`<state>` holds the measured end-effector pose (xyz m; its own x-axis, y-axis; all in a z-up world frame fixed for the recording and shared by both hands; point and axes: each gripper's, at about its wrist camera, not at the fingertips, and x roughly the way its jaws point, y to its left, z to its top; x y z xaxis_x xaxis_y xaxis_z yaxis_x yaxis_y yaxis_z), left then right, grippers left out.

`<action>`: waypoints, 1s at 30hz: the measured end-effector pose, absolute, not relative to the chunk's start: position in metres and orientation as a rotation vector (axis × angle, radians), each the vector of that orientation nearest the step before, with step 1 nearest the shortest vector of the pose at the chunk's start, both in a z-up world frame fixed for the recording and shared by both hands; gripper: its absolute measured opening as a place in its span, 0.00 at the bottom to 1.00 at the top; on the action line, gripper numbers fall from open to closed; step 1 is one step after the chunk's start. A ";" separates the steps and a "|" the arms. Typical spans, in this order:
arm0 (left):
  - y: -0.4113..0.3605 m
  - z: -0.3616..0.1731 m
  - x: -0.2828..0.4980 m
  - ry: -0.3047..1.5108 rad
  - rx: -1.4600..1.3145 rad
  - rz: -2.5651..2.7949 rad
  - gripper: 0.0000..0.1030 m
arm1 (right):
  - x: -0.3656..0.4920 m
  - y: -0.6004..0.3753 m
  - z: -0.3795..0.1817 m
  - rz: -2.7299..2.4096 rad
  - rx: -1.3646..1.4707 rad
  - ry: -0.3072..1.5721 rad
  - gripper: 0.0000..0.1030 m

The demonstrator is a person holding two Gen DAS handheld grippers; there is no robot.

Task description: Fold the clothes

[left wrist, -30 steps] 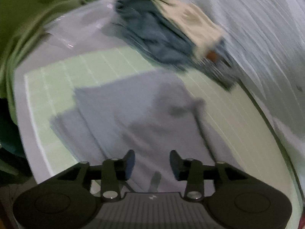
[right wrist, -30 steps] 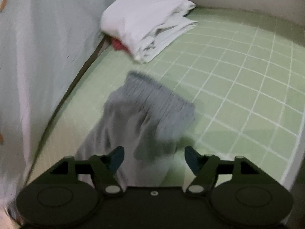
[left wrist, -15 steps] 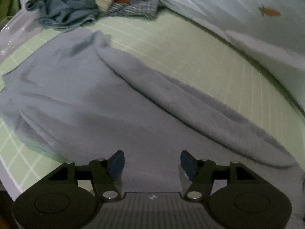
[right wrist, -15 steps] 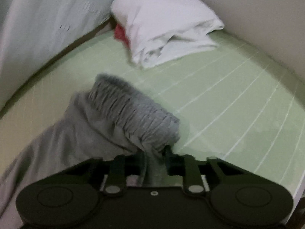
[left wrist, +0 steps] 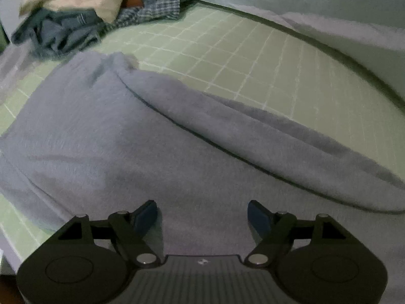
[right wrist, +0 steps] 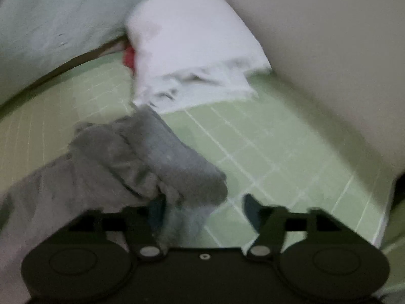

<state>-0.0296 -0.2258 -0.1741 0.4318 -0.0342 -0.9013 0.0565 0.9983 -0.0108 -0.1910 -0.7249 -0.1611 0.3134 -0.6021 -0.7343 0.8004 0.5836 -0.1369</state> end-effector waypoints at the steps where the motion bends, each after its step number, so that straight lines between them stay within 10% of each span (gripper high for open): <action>1: -0.225 -0.173 -0.028 1.123 0.041 -0.057 0.78 | -0.185 -0.714 -0.156 -0.919 0.207 0.829 0.87; 30: -0.261 -0.196 0.101 1.032 0.223 -0.466 0.95 | 0.039 -0.489 -0.195 -0.193 0.113 0.915 1.00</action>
